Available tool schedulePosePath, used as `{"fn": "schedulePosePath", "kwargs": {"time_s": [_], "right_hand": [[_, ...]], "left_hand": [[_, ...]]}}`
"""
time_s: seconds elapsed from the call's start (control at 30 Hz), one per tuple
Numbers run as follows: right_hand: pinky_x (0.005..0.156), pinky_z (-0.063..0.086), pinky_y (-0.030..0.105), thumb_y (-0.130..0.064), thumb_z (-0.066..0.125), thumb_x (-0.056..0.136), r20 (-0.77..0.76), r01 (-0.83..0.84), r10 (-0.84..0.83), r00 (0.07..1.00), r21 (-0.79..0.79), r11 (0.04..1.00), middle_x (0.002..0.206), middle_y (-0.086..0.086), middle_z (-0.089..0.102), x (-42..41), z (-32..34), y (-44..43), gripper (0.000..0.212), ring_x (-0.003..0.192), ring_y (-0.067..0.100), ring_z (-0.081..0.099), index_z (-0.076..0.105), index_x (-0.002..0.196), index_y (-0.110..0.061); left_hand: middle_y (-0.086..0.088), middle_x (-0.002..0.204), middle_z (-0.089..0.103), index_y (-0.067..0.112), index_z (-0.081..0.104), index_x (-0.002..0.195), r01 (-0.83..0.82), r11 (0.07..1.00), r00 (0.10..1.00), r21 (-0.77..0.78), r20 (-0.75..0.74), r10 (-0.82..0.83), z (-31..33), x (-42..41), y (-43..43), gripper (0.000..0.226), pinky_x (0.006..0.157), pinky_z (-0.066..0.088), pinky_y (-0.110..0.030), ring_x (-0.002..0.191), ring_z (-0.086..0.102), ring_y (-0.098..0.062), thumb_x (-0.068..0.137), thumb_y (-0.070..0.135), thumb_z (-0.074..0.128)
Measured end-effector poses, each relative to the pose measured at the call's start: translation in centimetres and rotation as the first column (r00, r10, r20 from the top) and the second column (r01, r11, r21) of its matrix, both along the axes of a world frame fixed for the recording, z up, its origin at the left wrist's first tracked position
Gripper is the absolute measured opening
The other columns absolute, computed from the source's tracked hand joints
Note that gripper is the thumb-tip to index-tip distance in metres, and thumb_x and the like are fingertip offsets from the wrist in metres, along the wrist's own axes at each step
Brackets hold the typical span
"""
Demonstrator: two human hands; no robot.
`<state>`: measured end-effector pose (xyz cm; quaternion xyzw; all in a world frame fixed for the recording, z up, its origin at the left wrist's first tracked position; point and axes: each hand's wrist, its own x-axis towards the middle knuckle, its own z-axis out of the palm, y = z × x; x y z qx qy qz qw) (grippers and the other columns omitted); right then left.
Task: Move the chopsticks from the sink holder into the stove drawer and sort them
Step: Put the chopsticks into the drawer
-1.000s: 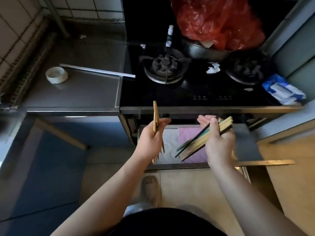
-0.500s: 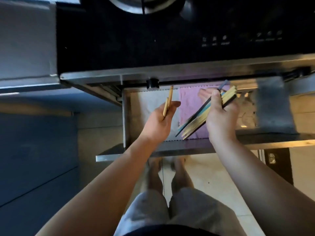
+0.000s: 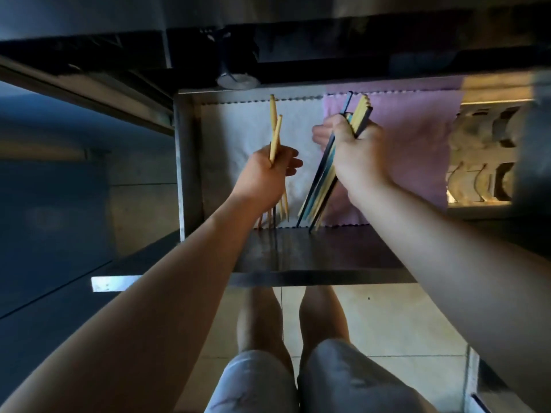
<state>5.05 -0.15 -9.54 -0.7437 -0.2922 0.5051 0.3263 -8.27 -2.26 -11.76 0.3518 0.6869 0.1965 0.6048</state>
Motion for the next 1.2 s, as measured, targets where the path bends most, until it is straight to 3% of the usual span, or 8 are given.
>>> {"fn": "schedulePosePath", "kwargs": {"time_s": [0.2, 0.37, 0.57, 0.67, 0.8, 0.9, 1.03, 1.2], "right_hand": [[0.079, 0.058, 0.029, -0.018, 0.046, 0.097, 0.029, -0.101, 0.106, 0.994, -0.138, 0.985, 0.079, 0.000, 0.073, -1.3, -2.9, 1.6, 0.023, 0.070, 0.010, 0.073, 0.066, 0.094, -0.006], [0.050, 0.043, 0.011, -0.017, 0.052, 0.095, 0.063, -0.135, 0.159, 0.985, -0.282, 0.950, 0.065, -0.006, 0.061, -1.7, -5.2, 2.0, 0.016, 0.041, -0.003, 0.056, 0.058, 0.082, -0.010], [0.070, 0.035, 0.025, -0.021, 0.059, 0.091, 0.134, -0.214, 0.297, 0.945, -0.433, 0.876, 0.072, -0.002, 0.045, -1.7, -8.1, 0.6, 0.013, 0.076, 0.019, 0.050, 0.048, 0.086, -0.017], [0.068, 0.039, 0.025, -0.018, 0.059, 0.087, 0.140, -0.212, 0.298, 0.944, -0.434, 0.876, 0.085, 0.007, 0.054, -1.5, -8.7, -0.2, 0.004, 0.078, 0.018, 0.053, 0.059, 0.091, -0.015], [0.068, 0.037, 0.022, -0.009, 0.052, 0.095, 0.066, -0.205, 0.266, 0.962, -0.470, 0.858, 0.116, 0.016, 0.056, -0.9, -8.1, -1.0, 0.034, 0.094, 0.018, 0.048, 0.052, 0.128, 0.000], [0.074, 0.039, 0.023, -0.016, 0.051, 0.097, 0.053, -0.201, 0.260, 0.964, -0.492, 0.847, 0.127, 0.016, 0.057, -0.5, -6.0, -1.7, 0.032, 0.096, 0.020, 0.049, 0.053, 0.126, -0.004], [0.085, 0.043, 0.029, -0.022, 0.053, 0.095, 0.083, -0.223, 0.297, 0.951, -0.481, 0.848, 0.124, 0.011, 0.061, 0.1, -2.0, -2.9, 0.031, 0.109, 0.027, 0.058, 0.059, 0.123, -0.009], [0.078, 0.042, 0.025, -0.025, 0.051, 0.096, 0.091, -0.282, 0.364, 0.927, -0.472, 0.835, 0.130, 0.007, 0.059, 0.0, 4.8, -4.5, 0.040, 0.103, 0.021, 0.058, 0.053, 0.134, -0.012]], "left_hand": [[0.000, 0.099, 0.073, 0.009, 0.065, 0.112, 0.050, 0.984, 0.997, -0.173, -0.046, -0.059, -2.8, -1.0, 1.3, 0.021, 0.061, 0.050, -0.016, 0.087, 0.071, -0.009, 0.101, 0.020, 0.050], [-0.008, 0.103, 0.073, 0.007, 0.066, 0.111, 0.036, 0.969, 0.997, -0.244, -0.062, -0.053, -4.1, -1.2, 1.2, 0.017, 0.079, 0.058, -0.027, 0.090, 0.071, -0.019, 0.097, 0.010, 0.057], [-0.004, 0.074, 0.062, 0.010, 0.070, 0.096, 0.119, 0.955, 0.945, -0.272, -0.263, -0.193, -6.1, -2.0, 0.5, 0.010, 0.057, 0.043, -0.024, 0.060, 0.054, -0.016, 0.090, 0.015, 0.063], [-0.005, 0.079, 0.067, 0.011, 0.072, 0.099, 0.099, 0.958, 0.938, -0.267, -0.297, -0.180, -6.5, -2.3, -0.3, 0.017, 0.062, 0.047, -0.026, 0.070, 0.063, -0.022, 0.088, 0.015, 0.059], [0.002, 0.093, 0.068, 0.016, 0.064, 0.115, 0.070, 0.962, 0.923, -0.263, -0.350, -0.162, -6.1, -2.5, -1.3, 0.029, 0.066, 0.046, -0.026, 0.092, 0.067, -0.026, 0.092, 0.033, 0.058], [-0.002, 0.122, 0.062, 0.018, 0.046, 0.139, 0.094, 0.948, 0.904, -0.305, -0.374, -0.209, -4.5, -2.6, -2.0, 0.051, 0.084, 0.052, -0.032, 0.106, 0.063, -0.025, 0.094, 0.039, 0.055], [-0.005, 0.139, 0.052, 0.026, 0.034, 0.149, 0.167, 0.926, 0.865, -0.339, -0.400, -0.302, -0.7, -3.0, -3.0, 0.062, 0.071, 0.054, -0.032, 0.113, 0.060, -0.029, 0.093, 0.047, 0.050], [-0.004, 0.151, 0.042, 0.026, 0.035, 0.149, 0.311, 0.879, 0.785, -0.361, -0.425, -0.451, 5.6, -3.5, -4.5, 0.057, 0.107, 0.040, -0.045, 0.133, 0.043, -0.029, 0.097, 0.044, 0.047]]}}
